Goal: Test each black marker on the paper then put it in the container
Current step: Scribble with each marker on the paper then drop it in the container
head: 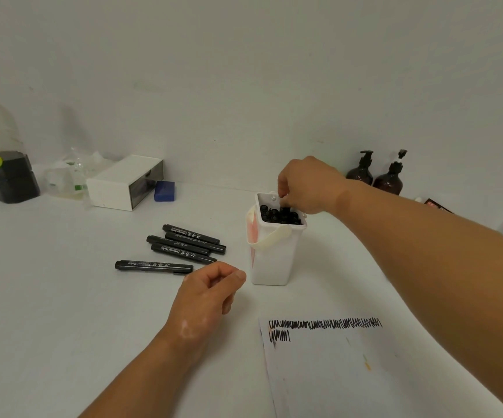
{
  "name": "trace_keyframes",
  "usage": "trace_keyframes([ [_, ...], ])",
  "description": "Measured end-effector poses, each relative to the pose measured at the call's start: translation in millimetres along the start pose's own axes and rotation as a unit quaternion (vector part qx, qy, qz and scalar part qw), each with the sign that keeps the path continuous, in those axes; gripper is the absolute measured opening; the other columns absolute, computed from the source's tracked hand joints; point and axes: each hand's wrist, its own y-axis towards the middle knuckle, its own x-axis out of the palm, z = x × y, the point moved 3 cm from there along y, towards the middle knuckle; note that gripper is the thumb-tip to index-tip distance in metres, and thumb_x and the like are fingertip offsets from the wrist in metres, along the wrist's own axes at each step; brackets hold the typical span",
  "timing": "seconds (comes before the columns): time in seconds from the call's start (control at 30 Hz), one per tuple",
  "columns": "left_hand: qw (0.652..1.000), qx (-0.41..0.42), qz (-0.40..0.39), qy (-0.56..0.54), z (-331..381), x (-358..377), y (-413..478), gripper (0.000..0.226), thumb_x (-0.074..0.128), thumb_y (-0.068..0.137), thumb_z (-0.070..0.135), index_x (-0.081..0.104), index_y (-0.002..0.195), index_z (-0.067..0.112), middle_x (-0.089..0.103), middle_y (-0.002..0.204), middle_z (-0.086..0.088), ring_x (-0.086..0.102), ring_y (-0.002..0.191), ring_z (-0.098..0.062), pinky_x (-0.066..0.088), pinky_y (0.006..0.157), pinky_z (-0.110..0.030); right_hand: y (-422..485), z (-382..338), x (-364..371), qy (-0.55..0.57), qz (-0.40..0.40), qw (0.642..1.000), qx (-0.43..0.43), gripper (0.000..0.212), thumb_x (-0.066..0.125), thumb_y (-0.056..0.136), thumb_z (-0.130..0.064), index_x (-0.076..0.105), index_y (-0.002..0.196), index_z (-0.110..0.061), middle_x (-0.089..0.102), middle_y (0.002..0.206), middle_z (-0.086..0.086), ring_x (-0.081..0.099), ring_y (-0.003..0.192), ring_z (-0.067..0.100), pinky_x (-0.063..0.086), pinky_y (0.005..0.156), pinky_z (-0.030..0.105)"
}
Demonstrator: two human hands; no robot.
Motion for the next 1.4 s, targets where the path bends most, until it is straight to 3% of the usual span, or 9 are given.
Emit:
trace_keyframes([
  [0.4,1.0,0.002,0.003,0.01,2,-3,0,0.032,0.072,0.068,0.05,0.07,0.075,0.018,0.045,0.053,0.004,0.038,0.051,-0.012,0.036,0.057,-0.032,-8,1,-5,0.018,0.002,1.0,-0.007,0.024,0.056,0.098,-0.019,0.079,0.104,-0.018,0.077,0.102,0.004,0.067,0.096,0.024,0.06,0.085,0.041],
  [0.53,1.0,0.004,0.011,0.009,4,-5,0,0.034,0.072,0.067,0.05,0.07,0.076,0.017,0.046,0.055,0.004,0.04,0.052,-0.012,0.037,0.059,-0.034,-29,10,-21,0.112,0.09,0.99,0.001,0.02,0.059,0.096,-0.02,0.079,0.097,-0.022,0.077,0.097,-0.007,0.066,0.089,0.014,0.052,0.076,0.024],
  [0.67,1.0,0.005,0.013,0.015,6,-5,-1,0.033,0.072,0.066,0.05,0.07,0.075,0.018,0.047,0.055,0.004,0.04,0.052,-0.012,0.037,0.058,-0.033,-80,21,-15,0.225,0.165,0.96,0.009,0.012,0.067,0.094,-0.027,0.076,0.087,-0.031,0.07,0.078,-0.021,0.059,0.069,-0.01,0.038,0.059,0.002],
  [0.77,1.0,0.004,0.014,0.021,8,-5,-2,0.032,0.073,0.066,0.049,0.069,0.074,0.018,0.046,0.054,0.004,0.039,0.051,-0.012,0.036,0.058,-0.033,-126,25,9,0.3,0.19,0.934,0.029,0.012,0.072,0.091,-0.029,0.074,0.08,-0.033,0.066,0.066,-0.025,0.058,0.063,-0.011,0.04,0.06,0.002],
  [0.87,0.999,0.007,0.016,0.04,10,-5,-4,0.032,0.073,0.067,0.049,0.069,0.074,0.018,0.046,0.054,0.003,0.039,0.052,-0.012,0.036,0.059,-0.035,-163,25,46,0.358,0.159,0.918,0.064,0.013,0.072,0.09,-0.03,0.075,0.079,-0.036,0.066,0.071,-0.031,0.057,0.059,-0.003,0.041,0.059,0.005],
  [1.03,0.994,0.026,0.012,0.106,16,-3,-13,0.033,0.071,0.069,0.052,0.068,0.074,0.02,0.047,0.056,0.003,0.041,0.055,-0.012,0.037,0.061,-0.035,-193,23,98,0.419,0.104,0.896,0.1,0.017,0.076,0.088,-0.022,0.076,0.076,-0.034,0.065,0.064,-0.027,0.052,0.053,-0.001,0.042,0.058,0.008],
  [1.2,0.975,0.059,0.014,0.214,23,4,-27,0.016,0.074,0.078,0.037,0.07,0.075,0.021,0.048,0.056,0.007,0.041,0.052,-0.006,0.037,0.051,-0.018,-202,20,119,0.441,0.085,0.887,0.103,0.011,0.079,0.084,-0.025,0.076,0.08,-0.035,0.062,0.062,-0.028,0.053,0.056,0.0,0.041,0.06,0.009],
  [1.27,0.961,0.073,0.009,0.268,26,9,-33,0.012,0.075,0.085,0.022,0.07,0.074,0.022,0.054,0.057,0.006,0.045,0.053,-0.004,0.039,0.051,-0.017,-204,20,121,0.447,0.09,0.885,0.095,0.011,0.079,0.084,-0.024,0.075,0.081,-0.035,0.061,0.062,-0.029,0.052,0.056,0.0,0.041,0.06,0.009],
  [1.4,0.905,0.11,0.032,0.411,34,5,-29,0.011,0.071,0.088,0.019,0.07,0.079,0.026,0.065,0.071,0.01,0.056,0.064,-0.005,0.045,0.063,-0.017,-205,20,122,0.459,0.095,0.879,0.082,0.016,0.08,0.083,-0.022,0.074,0.079,-0.037,0.063,0.064,-0.026,0.052,0.056,0.0,0.041,0.06,0.009],
])
